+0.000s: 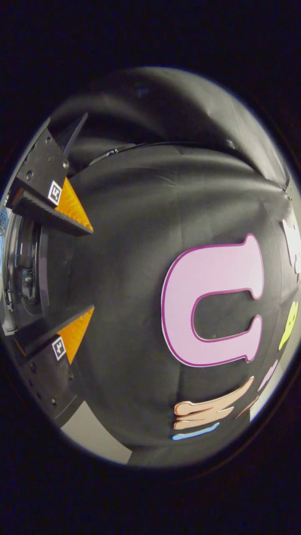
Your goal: Put the clothes into the washing machine and then close the washing machine lid.
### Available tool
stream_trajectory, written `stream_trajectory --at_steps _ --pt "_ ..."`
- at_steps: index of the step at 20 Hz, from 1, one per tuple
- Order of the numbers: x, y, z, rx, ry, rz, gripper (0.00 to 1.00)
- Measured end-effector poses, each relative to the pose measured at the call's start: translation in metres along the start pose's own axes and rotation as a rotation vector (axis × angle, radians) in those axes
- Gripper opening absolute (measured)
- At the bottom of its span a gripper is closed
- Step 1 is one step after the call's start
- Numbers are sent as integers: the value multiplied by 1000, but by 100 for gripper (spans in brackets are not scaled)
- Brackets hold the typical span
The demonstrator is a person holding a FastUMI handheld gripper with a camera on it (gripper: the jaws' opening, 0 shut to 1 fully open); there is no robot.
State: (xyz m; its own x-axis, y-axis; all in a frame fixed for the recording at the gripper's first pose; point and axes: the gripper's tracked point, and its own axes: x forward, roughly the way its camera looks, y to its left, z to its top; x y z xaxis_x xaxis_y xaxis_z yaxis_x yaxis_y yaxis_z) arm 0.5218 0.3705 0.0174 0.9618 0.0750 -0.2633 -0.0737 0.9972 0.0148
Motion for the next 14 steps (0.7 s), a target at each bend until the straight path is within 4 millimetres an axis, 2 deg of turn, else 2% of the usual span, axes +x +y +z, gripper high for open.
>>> stream_trajectory --at_steps 14 --pt "1 -1 0 0 -15 -5 98"
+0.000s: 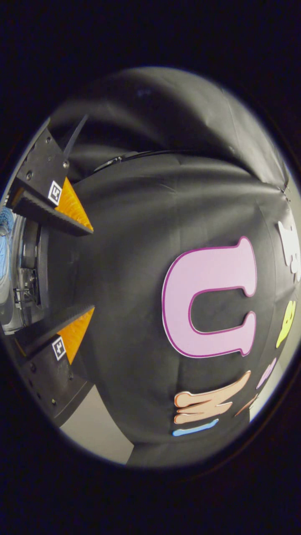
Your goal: Put the clothes into the washing machine and then close the washing machine lid.
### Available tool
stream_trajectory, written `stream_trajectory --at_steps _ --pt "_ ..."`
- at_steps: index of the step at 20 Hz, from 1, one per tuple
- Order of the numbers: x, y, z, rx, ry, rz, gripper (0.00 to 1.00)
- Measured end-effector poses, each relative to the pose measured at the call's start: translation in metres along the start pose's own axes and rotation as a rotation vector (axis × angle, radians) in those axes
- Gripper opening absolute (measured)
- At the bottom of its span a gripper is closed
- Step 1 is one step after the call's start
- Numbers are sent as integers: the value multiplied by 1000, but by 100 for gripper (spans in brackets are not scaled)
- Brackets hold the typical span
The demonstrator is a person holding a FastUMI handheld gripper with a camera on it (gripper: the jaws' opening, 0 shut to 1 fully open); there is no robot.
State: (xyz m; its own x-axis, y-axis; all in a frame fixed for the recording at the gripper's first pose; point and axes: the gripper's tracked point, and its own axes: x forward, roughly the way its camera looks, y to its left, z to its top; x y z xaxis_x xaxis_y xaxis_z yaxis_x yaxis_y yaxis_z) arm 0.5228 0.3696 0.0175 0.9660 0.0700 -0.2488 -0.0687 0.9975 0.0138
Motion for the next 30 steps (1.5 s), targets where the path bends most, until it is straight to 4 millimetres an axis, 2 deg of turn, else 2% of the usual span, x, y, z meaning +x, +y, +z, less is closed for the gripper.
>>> stream_trajectory --at_steps 30 --pt "-4 6 -2 29 73 18 96"
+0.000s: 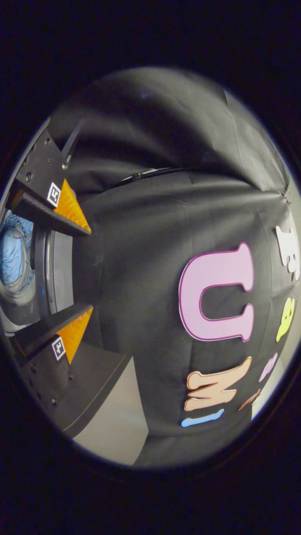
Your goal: Put the clothes into the washing machine and then close the washing machine lid.
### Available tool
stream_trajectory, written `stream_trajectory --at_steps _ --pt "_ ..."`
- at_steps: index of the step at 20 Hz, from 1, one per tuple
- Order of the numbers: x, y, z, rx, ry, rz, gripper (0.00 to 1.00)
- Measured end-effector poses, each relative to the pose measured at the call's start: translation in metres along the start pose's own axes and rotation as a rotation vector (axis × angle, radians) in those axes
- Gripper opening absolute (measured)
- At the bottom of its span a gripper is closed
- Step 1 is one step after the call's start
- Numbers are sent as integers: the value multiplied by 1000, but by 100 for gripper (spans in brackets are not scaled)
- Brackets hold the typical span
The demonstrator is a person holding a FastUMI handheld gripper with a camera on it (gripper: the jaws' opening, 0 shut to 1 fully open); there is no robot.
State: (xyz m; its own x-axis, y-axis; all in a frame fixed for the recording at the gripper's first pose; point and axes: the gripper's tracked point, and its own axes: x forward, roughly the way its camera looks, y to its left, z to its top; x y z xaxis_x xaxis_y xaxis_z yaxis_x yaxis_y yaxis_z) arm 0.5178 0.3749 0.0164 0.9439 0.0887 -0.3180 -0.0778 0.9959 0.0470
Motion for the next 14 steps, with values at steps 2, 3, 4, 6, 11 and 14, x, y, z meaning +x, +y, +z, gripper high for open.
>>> stream_trajectory --at_steps 2,3,4,6,11,14 --pt "0 -1 3 26 9 7 96" --pt "1 4 5 31 -3 27 96" --pt "-2 1 3 27 -6 26 96" --pt "0 1 2 10 -7 25 96" --pt "-4 1 4 -7 -20 25 96" --pt "-8 -2 13 2 -64 27 97"
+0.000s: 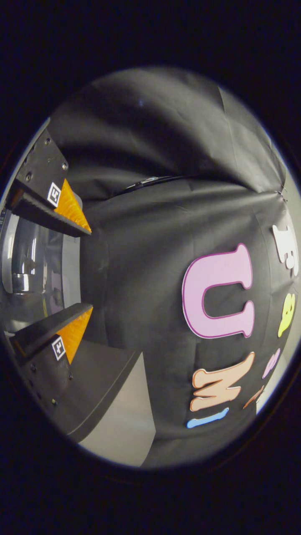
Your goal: Put the clothes into the washing machine and then close the washing machine lid.
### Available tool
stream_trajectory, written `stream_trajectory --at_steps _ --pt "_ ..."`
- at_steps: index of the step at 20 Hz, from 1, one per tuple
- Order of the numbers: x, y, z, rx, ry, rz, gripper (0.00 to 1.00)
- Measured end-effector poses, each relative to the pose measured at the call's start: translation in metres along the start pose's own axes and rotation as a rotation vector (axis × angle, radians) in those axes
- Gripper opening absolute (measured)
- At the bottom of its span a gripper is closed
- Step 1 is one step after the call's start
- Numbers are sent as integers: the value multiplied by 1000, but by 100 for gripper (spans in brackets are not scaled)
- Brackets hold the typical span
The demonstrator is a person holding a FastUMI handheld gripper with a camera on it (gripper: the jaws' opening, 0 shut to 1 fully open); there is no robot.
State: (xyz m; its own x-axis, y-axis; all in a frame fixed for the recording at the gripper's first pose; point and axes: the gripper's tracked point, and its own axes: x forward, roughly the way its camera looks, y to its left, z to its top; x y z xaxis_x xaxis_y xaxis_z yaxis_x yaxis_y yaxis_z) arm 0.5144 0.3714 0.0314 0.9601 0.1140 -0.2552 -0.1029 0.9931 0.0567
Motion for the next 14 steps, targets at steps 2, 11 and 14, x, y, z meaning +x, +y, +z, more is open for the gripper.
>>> stream_trajectory --at_steps 2,11,14 --pt "-10 -4 7 -1 -31 -2 96" --pt "-55 -46 36 -6 -142 -34 96" --pt "-69 -58 35 10 -153 -40 96"
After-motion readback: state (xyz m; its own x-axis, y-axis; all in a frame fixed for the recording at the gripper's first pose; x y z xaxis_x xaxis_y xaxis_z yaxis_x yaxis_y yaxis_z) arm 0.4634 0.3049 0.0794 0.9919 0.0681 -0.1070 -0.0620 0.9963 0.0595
